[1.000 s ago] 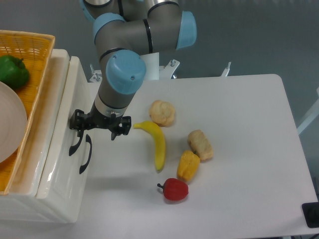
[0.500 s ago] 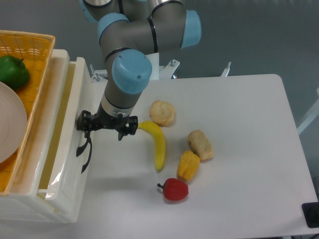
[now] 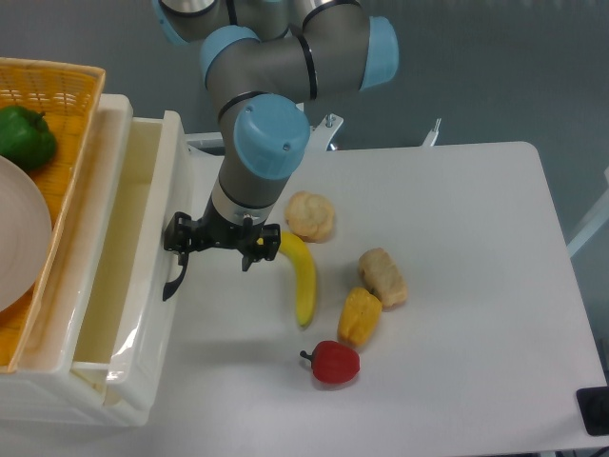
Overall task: Slide open the top white drawer
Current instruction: 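Pull the handle away from the cabinet, sliding the drawer out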
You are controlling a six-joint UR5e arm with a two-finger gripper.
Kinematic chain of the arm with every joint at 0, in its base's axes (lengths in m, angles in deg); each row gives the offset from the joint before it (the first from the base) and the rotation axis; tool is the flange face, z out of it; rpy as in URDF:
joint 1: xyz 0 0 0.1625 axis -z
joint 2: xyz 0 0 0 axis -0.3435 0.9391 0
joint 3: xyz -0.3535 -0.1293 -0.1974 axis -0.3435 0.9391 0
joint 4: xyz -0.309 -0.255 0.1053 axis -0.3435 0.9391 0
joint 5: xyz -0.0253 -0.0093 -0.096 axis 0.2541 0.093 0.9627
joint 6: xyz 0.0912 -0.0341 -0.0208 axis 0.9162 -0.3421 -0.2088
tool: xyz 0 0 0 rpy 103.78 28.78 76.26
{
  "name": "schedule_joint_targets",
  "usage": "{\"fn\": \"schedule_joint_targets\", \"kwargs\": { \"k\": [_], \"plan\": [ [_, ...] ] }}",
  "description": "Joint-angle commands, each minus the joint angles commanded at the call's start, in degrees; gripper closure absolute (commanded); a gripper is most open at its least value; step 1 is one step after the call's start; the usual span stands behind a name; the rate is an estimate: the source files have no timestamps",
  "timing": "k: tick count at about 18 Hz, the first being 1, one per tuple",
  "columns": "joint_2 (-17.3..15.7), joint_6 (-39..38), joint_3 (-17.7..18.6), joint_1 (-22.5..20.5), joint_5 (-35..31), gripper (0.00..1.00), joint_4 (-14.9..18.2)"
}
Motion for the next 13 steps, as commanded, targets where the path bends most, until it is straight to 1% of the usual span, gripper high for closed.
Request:
{"fn": "schedule_joint_targets", "kwargs": {
  "k": [7,13],
  "plan": [
    [0.0,2.6,0.0,-0.9,-0.3,0.00,-0.1],
    [0.0,2.9,-0.4,-2.1,-0.6,0.00,-0.1]
  ]
}}
